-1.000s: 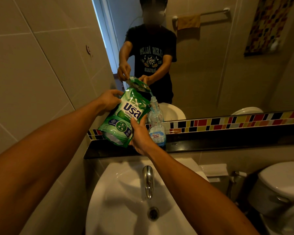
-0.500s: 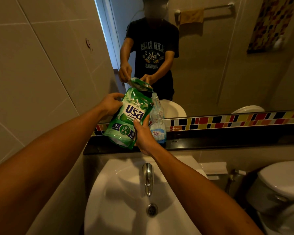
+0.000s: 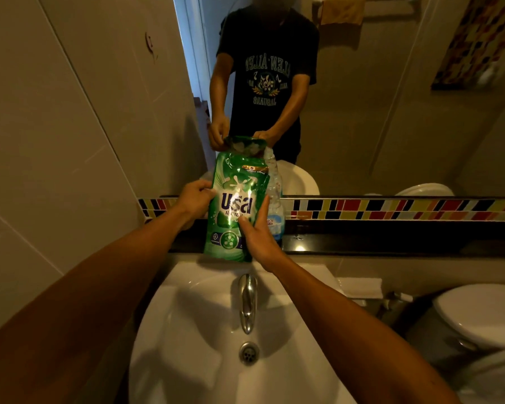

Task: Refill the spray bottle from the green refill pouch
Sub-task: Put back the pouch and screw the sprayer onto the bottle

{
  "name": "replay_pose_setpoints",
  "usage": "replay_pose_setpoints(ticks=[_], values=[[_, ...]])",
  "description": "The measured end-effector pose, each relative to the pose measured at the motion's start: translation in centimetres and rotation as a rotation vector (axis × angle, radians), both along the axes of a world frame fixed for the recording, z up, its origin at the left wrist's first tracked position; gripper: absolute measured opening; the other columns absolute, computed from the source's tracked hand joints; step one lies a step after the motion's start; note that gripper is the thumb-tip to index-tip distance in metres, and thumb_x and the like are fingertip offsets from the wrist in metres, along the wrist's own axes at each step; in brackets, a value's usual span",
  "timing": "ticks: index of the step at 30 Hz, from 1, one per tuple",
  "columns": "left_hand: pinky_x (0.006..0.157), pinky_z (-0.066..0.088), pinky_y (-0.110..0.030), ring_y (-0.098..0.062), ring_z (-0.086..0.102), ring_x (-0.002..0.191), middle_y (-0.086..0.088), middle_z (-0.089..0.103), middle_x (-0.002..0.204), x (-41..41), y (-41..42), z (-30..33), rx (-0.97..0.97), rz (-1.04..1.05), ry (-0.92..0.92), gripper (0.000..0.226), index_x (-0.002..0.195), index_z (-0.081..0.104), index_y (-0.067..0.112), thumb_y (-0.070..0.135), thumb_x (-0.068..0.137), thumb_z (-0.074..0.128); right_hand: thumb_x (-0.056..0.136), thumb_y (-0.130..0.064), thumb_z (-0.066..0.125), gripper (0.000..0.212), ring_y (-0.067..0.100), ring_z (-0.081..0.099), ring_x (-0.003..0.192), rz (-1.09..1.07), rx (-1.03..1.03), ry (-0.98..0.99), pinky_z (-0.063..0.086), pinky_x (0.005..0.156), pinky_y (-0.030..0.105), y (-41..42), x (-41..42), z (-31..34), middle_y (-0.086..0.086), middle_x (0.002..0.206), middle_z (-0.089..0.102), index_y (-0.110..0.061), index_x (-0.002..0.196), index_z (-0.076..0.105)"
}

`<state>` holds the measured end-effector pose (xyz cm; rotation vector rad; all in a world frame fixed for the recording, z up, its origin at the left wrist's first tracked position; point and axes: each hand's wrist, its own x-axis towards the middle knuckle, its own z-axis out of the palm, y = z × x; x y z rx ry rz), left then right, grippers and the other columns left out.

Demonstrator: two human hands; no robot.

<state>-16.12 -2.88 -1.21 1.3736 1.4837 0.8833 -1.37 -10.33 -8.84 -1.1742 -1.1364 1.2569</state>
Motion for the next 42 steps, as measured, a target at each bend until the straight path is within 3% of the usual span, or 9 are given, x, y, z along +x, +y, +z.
replay_pose_setpoints(ticks=[5,9,13,18,24,31,36,39,42], values=[[0.074,0.058,-0.040,-0.021,0.065,0.089,-0.005,0.066,0.096,0.3,0.3,-2.9,-0.115,0.024,-0.252,0.015,0.096,0.056,0.020,0.012,0.100,0.045,0.107,-0.022,0.052,0.092,0.022,0.046,0.140,-0.030,0.080,-0.213,0.043,0.113,0.060,0.6,1.2,-1.4,0.008,0.166,0.034,-0.042,0.160,-0.019],[0.080,0.055,-0.043,-0.023,0.063,0.101,-0.009,0.066,0.110,0.4,0.1,-4.7,-0.112,0.036,-0.409,0.010,0.099,0.057,0.019,0.015,0.100,0.048,0.106,-0.034,0.054,0.071,0.019,0.057,0.133,-0.075,0.121,-0.319,0.050,0.108,0.055,1.2,1.9,-2.3,-0.002,0.149,0.053,-0.041,0.161,0.009],[0.095,0.050,-0.050,-0.022,0.060,0.100,0.001,0.067,0.093,-0.6,0.1,-5.5,-0.067,0.053,-0.462,0.015,0.088,0.058,0.022,0.017,0.099,0.051,0.112,-0.028,0.041,0.039,0.009,0.064,0.117,-0.130,0.146,-0.239,0.057,0.100,0.042,1.8,1.7,-1.9,-0.006,0.130,0.063,-0.027,0.150,0.039],[0.098,0.048,-0.051,-0.016,0.061,0.097,0.004,0.067,0.095,-3.1,0.2,-5.6,-0.018,0.103,-0.465,0.016,0.091,0.059,0.023,0.015,0.100,0.050,0.108,-0.013,0.045,0.025,0.021,0.069,0.109,-0.254,0.123,-0.182,0.057,0.099,0.050,3.9,-0.8,-1.9,0.007,0.115,0.073,-0.012,0.120,0.066],[0.099,0.048,-0.053,-0.025,0.060,0.110,0.001,0.067,0.102,-7.7,0.6,-5.5,0.021,0.183,-0.414,0.014,0.090,0.061,0.026,0.019,0.099,0.053,0.107,-0.009,0.046,0.023,0.024,0.070,0.103,-0.260,0.069,-0.194,0.060,0.091,0.042,6.6,-5.4,-1.2,0.010,0.111,0.074,-0.005,0.117,0.067],[0.095,0.049,-0.058,-0.032,0.061,0.113,-0.003,0.068,0.108,-13.3,1.2,-6.5,0.062,0.314,-0.390,0.012,0.094,0.062,0.027,0.019,0.098,0.054,0.106,-0.006,0.047,0.019,0.025,0.069,0.099,-0.220,0.053,-0.187,0.061,0.088,0.041,10.8,-11.1,-1.1,0.007,0.101,0.072,-0.012,0.104,0.065],[0.093,0.054,-0.049,-0.027,0.061,0.114,-0.005,0.065,0.114,-16.0,2.7,-7.9,0.086,0.437,-0.435,0.015,0.110,0.062,0.016,0.012,0.097,0.057,0.106,-0.007,0.049,0.018,0.025,0.071,0.100,-0.184,0.026,-0.153,0.062,0.088,0.040,14.0,-14.7,-2.0,0.012,0.107,0.074,-0.015,0.104,0.065],[0.085,0.057,-0.040,-0.028,0.062,0.110,-0.002,0.064,0.101,-17.1,3.9,-8.6,0.092,0.533,-0.458,0.016,0.092,0.063,0.024,0.009,0.096,0.058,0.105,-0.009,0.051,0.016,0.026,0.071,0.102,-0.174,0.012,-0.153,0.061,0.092,0.046,15.8,-16.3,-2.6,0.011,0.107,0.074,-0.013,0.105,0.067],[0.090,0.056,-0.043,-0.031,0.063,0.111,-0.001,0.064,0.102,-17.9,4.6,-9.2,0.102,0.572,-0.468,0.017,0.090,0.062,0.021,0.006,0.096,0.057,0.104,-0.010,0.053,0.015,0.026,0.072,0.099,-0.168,0.019,-0.172,0.061,0.091,0.048,17.3,-17.5,-3.2,0.011,0.104,0.074,-0.013,0.102,0.068]])
